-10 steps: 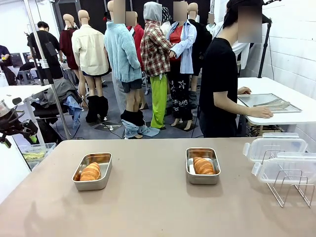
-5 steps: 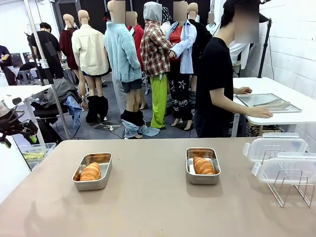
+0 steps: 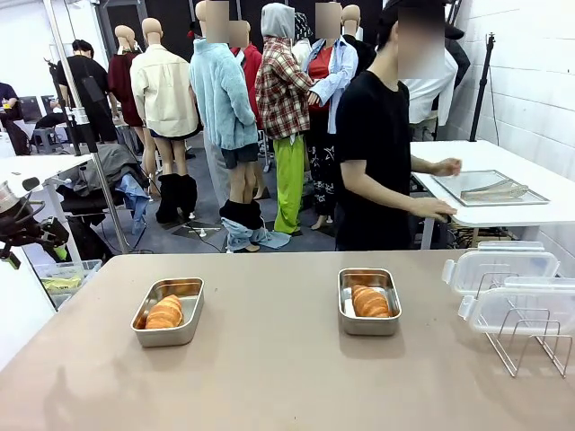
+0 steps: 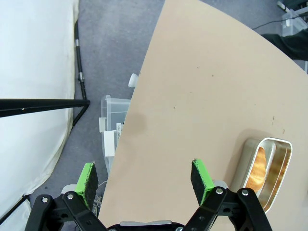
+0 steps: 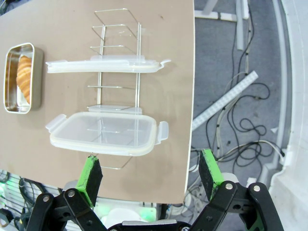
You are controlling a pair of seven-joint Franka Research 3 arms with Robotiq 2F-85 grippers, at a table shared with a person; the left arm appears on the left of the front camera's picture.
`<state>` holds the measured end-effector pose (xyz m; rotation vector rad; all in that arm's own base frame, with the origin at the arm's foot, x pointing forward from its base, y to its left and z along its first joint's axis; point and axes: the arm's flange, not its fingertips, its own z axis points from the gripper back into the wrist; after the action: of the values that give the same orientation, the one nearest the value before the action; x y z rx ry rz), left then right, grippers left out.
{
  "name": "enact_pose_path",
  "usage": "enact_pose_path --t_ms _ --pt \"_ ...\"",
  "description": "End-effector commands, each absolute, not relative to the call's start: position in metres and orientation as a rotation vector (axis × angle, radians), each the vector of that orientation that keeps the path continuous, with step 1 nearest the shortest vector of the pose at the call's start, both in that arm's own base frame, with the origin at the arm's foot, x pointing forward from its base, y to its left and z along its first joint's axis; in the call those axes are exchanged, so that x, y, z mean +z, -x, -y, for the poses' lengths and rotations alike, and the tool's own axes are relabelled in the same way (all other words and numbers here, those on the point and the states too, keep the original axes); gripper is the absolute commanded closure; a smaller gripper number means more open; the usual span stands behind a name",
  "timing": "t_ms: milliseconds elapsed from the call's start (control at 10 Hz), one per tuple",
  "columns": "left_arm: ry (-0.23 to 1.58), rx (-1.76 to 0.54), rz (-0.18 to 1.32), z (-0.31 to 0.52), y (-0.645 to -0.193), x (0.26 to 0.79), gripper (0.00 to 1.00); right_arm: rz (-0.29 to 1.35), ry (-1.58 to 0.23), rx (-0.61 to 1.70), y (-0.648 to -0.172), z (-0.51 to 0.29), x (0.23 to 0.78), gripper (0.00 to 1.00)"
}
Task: Place the bread in airtight containers.
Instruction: Pick up one Airtight Container lid and hand it to the human.
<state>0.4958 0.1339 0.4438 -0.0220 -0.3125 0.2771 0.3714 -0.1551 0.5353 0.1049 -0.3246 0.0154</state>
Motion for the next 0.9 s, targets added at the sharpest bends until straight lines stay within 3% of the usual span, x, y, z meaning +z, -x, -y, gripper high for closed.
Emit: enact_pose_path --t_ms 0,800 --pt "0.02 0.281 0.314 -0.1363 -0.495 0.4446 0.0 0.332 -0.104 0.014 -0.3728 0.1552 0.5338 0.0" --pt "0.02 0.281 0.314 -0.1363 -0.495 0.4446 0.0 0.332 -0.104 0.014 -0.3728 0.1552 0.5338 0.0"
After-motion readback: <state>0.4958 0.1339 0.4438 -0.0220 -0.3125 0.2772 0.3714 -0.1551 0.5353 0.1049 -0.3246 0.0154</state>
